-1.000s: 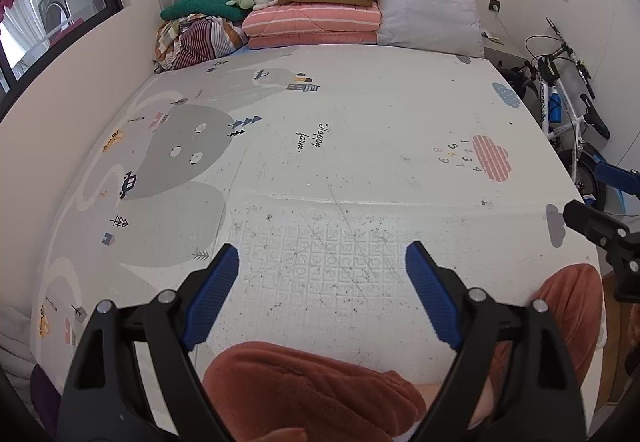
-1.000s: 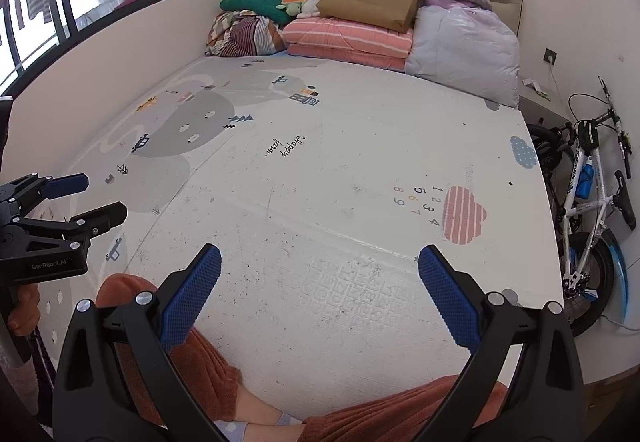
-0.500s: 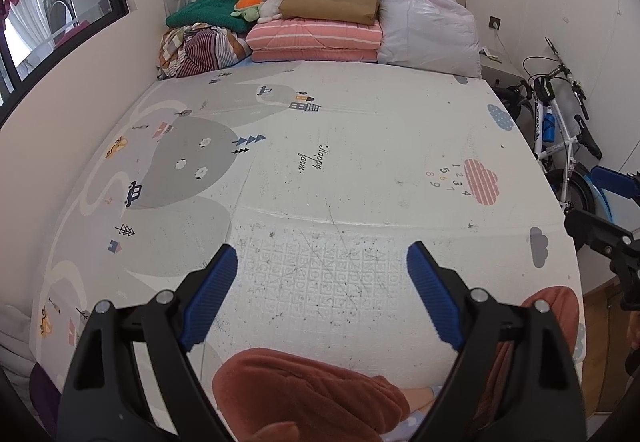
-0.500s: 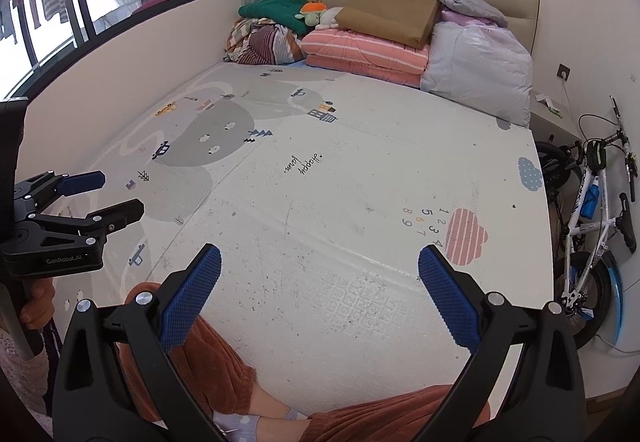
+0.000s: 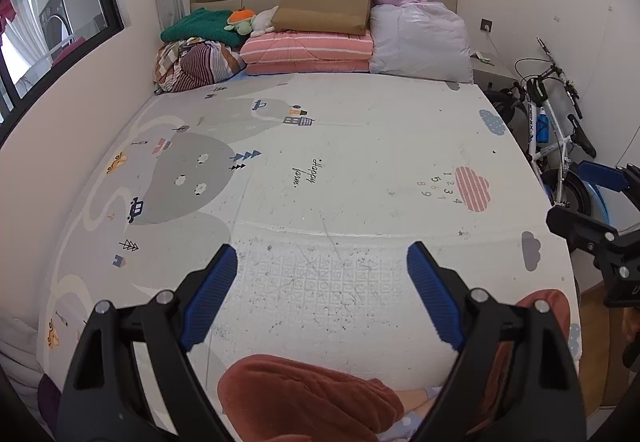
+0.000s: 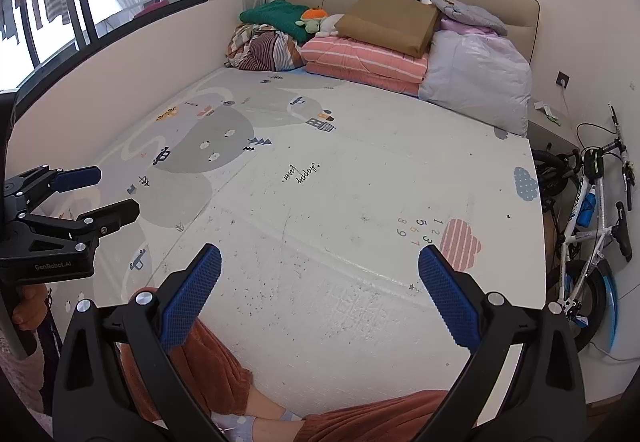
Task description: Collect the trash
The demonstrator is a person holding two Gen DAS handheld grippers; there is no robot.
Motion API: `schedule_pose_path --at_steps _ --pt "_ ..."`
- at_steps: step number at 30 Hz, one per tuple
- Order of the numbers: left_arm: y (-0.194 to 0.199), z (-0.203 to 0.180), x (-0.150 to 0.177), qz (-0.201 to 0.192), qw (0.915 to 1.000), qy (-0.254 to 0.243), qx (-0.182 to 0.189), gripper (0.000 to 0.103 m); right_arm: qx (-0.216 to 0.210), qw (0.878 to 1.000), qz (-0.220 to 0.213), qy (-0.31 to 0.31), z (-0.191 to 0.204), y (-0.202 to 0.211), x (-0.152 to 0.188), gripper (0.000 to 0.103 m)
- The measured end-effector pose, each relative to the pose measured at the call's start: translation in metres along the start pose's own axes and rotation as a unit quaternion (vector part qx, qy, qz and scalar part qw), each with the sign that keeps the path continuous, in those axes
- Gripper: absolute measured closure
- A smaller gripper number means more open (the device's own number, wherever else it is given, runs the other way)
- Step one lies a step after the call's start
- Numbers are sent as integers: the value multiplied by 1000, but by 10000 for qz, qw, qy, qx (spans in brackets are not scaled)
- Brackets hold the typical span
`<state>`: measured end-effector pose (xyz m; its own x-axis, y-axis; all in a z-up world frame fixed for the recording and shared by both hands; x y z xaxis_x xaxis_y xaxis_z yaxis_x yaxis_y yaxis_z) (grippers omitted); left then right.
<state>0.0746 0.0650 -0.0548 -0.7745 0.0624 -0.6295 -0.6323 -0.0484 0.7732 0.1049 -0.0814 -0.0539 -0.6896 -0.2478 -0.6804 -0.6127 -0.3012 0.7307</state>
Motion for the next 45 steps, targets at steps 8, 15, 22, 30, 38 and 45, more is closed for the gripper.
schedule_pose_path --at_steps 8,15,22,30,38,45 --pt "2 -4 -3 -41 10000 -16 -17 16 4 10000 -77 2 -3 6 -4 7" --pt "2 -6 -8 -45 10000 -17 -5 16 13 9999 -104 -6 -4 7 -5 7" --pt "3 -7 -9 -65 10000 -24 -22 16 21 9999 -123 50 -3 10 -8 7" --pt "4 -9 -9 -90 9999 -19 -49 16 5 9999 -156 49 -3 10 -10 7" --pt "4 -10 -9 -106 9999 -30 -49 15 -7 9998 -206 86 -2 13 -9 7" --pt "4 -11 -9 -116 9999 -30 -60 15 -16 9997 -242 103 -1 15 -8 7"
Point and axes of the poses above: each gripper's, at about its wrist camera, not at the fingertips, and y roughly against the way its jaws point, z to its left, x to its underside, the point moved 4 cm from there along -y, roughly the way its jaws point, and after that the axes turned 1 degree about y, right-handed, at the moved point
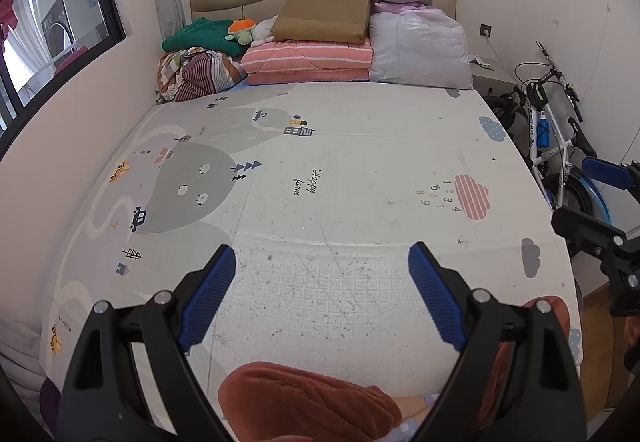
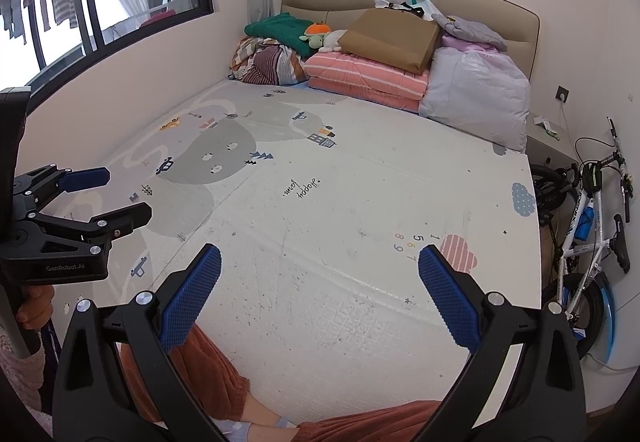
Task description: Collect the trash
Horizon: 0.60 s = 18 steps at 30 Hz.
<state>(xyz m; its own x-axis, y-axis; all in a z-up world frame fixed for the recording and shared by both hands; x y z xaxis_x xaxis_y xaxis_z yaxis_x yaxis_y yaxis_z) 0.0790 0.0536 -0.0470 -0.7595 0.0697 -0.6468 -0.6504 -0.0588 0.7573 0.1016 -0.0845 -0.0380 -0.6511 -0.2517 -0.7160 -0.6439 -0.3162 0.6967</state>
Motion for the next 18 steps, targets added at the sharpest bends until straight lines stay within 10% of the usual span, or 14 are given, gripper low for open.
schedule_pose_path --at_steps 18 --pt "2 5 -4 -91 9999 -45 114 15 -32 10000 -38 3 3 0 3 7"
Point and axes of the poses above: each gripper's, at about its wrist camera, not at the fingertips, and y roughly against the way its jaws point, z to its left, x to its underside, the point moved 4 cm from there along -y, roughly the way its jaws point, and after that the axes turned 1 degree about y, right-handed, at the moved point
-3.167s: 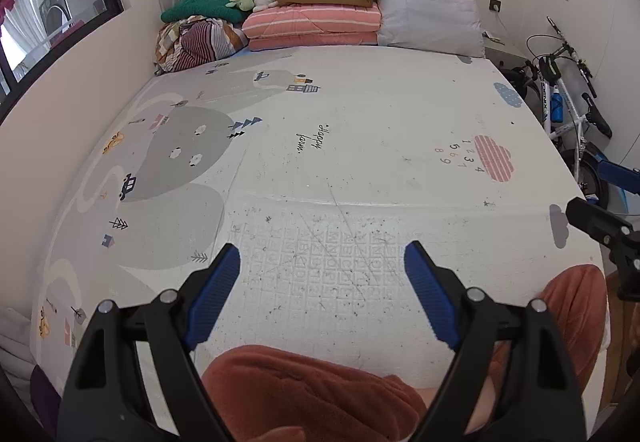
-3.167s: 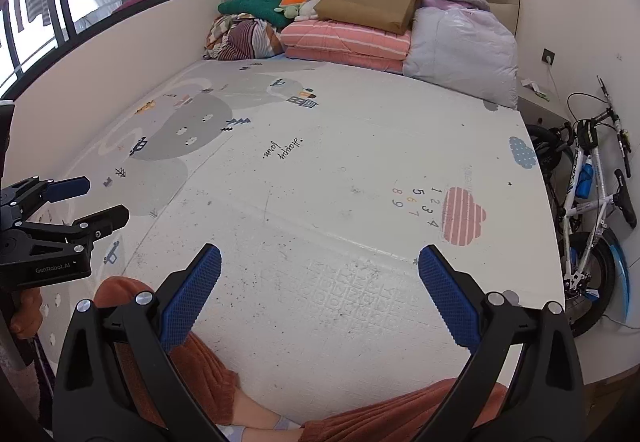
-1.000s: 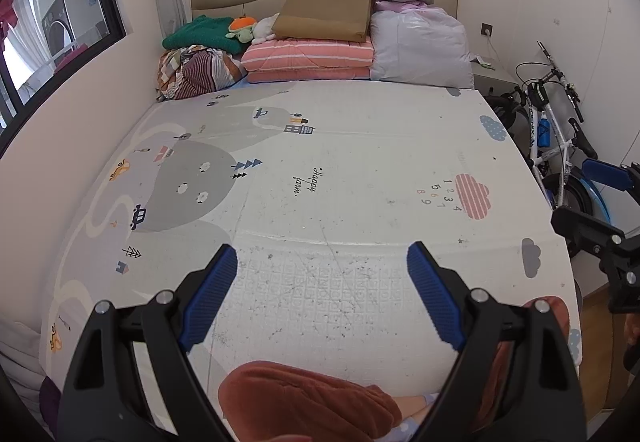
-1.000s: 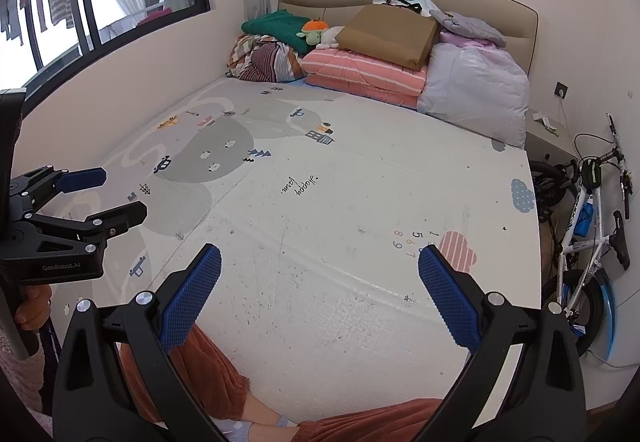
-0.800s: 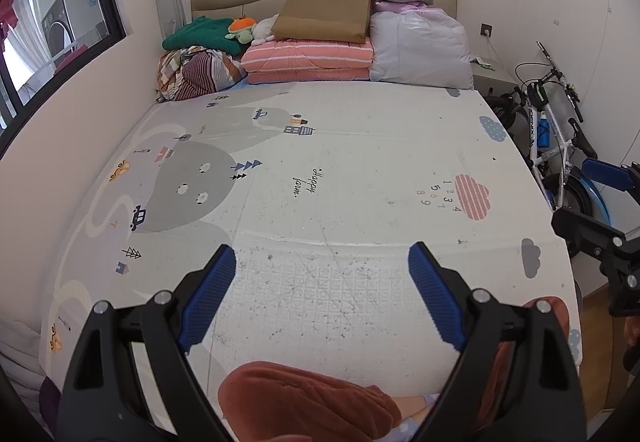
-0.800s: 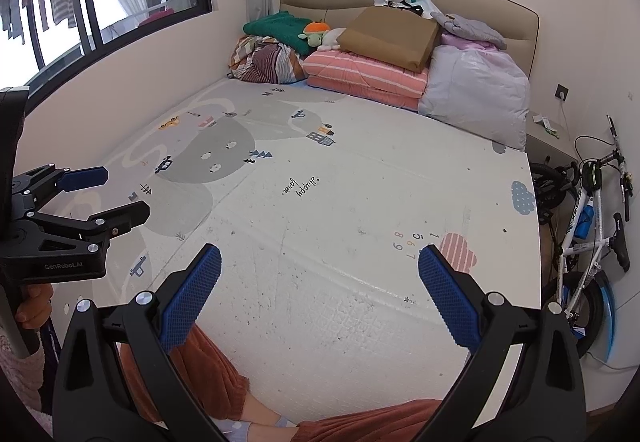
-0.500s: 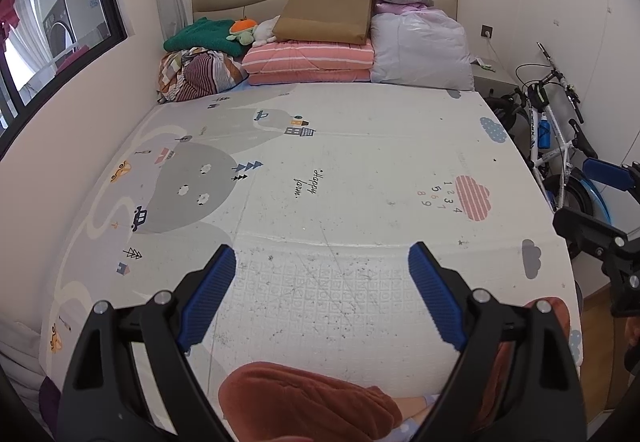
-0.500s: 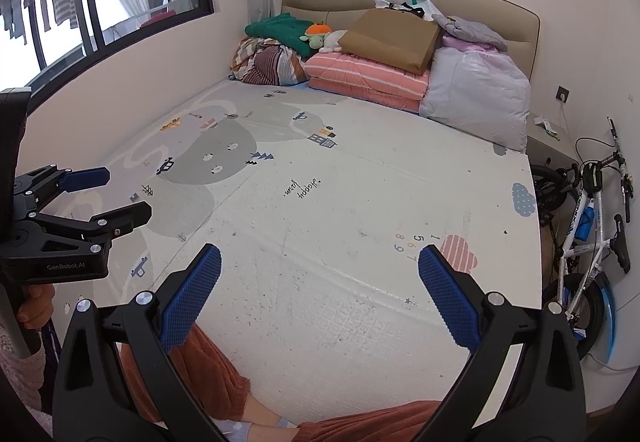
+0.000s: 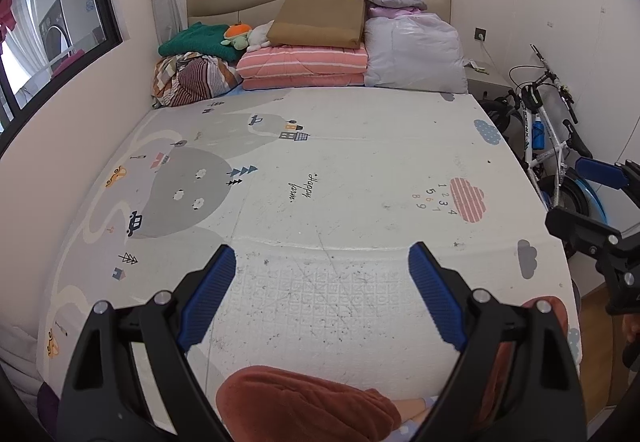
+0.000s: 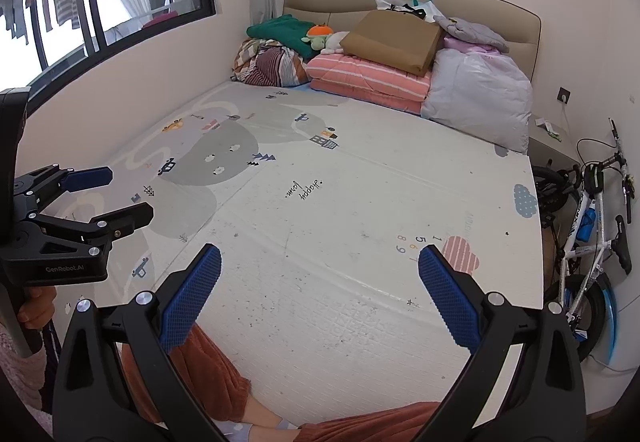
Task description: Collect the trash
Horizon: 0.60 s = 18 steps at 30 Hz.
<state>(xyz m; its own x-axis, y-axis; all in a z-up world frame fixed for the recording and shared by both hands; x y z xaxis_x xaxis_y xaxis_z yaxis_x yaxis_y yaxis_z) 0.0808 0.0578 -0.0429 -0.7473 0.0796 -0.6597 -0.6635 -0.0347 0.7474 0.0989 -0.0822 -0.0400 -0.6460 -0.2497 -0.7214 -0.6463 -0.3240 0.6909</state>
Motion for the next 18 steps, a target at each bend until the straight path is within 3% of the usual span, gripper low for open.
schedule_pose_path --at_steps 18 --pt "0 -3 3 -20 9998 -67 -164 15 -4 10000 8 -43 -2 -1 2 7"
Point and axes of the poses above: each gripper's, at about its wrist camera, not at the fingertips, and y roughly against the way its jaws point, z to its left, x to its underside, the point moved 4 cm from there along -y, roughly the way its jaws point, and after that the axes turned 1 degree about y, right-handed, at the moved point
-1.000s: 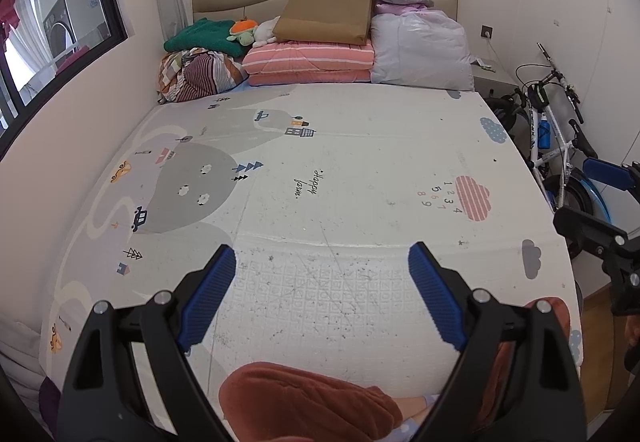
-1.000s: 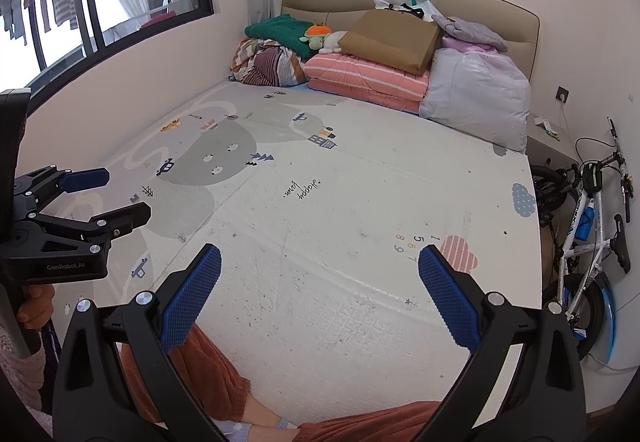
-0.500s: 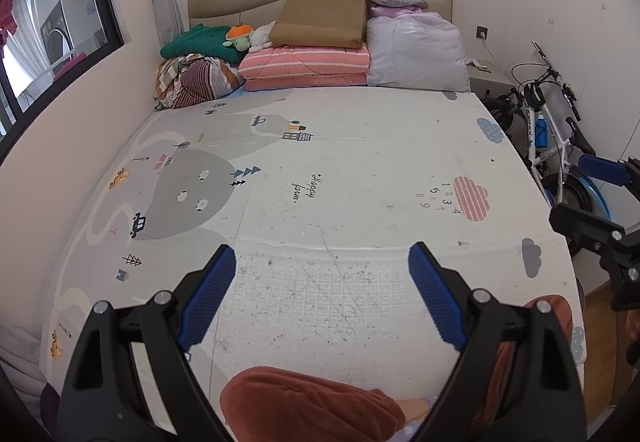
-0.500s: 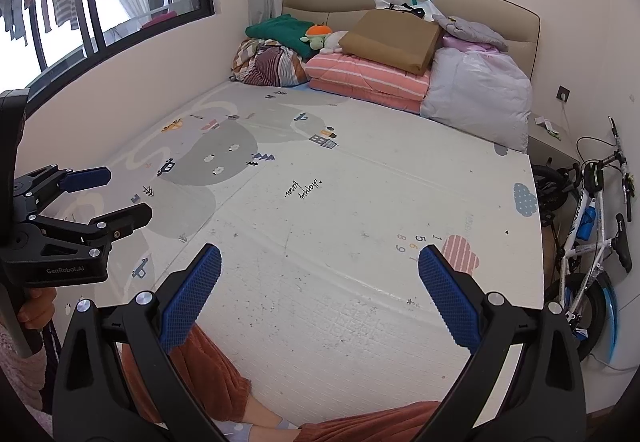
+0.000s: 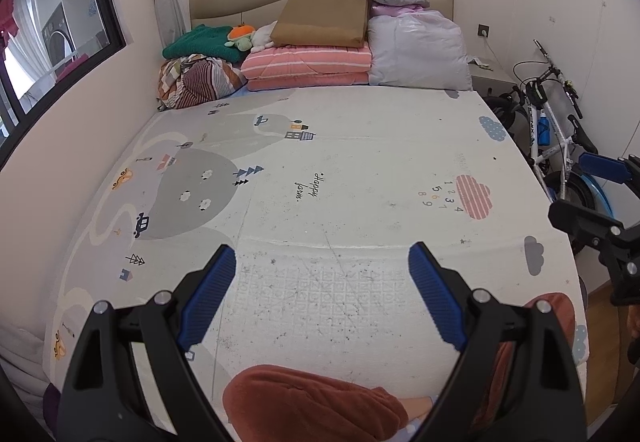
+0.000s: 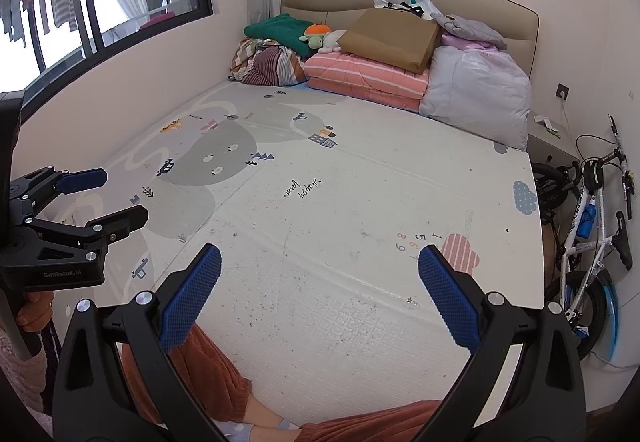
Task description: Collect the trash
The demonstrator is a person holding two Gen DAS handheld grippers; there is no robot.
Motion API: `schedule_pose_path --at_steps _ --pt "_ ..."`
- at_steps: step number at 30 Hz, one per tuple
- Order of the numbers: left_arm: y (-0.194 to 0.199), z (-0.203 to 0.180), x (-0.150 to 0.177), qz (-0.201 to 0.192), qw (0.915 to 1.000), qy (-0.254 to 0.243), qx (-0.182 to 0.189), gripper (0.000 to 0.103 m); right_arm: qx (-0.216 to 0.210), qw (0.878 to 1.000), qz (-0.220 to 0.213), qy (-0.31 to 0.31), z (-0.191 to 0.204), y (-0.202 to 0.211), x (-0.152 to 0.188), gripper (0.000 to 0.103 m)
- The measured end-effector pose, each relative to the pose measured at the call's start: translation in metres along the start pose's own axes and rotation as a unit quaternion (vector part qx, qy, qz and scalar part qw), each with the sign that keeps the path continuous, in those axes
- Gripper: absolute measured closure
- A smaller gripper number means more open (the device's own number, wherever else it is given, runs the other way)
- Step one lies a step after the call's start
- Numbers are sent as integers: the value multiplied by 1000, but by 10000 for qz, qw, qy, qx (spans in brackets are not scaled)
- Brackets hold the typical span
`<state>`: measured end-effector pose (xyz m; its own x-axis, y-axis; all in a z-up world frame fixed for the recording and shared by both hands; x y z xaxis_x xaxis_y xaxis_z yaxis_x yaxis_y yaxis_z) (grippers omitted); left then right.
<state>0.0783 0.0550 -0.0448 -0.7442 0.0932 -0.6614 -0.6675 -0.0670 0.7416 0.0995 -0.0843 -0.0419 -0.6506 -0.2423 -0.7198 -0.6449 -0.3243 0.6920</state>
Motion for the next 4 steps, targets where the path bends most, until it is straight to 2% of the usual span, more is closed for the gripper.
schedule_pose_path --at_steps 4 --pt "2 0 1 -9 10000 13 43 15 12 10000 -17 0 0 0 0 7"
Point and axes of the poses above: each gripper's, at about its wrist camera, not at the fingertips, and y roughly against the way its jaws point, z to its left, x to its underside, the point moved 4 cm from there along -y, roughly the way its jaws point, and after that the axes turned 1 degree about y, right-handed, at the moved point
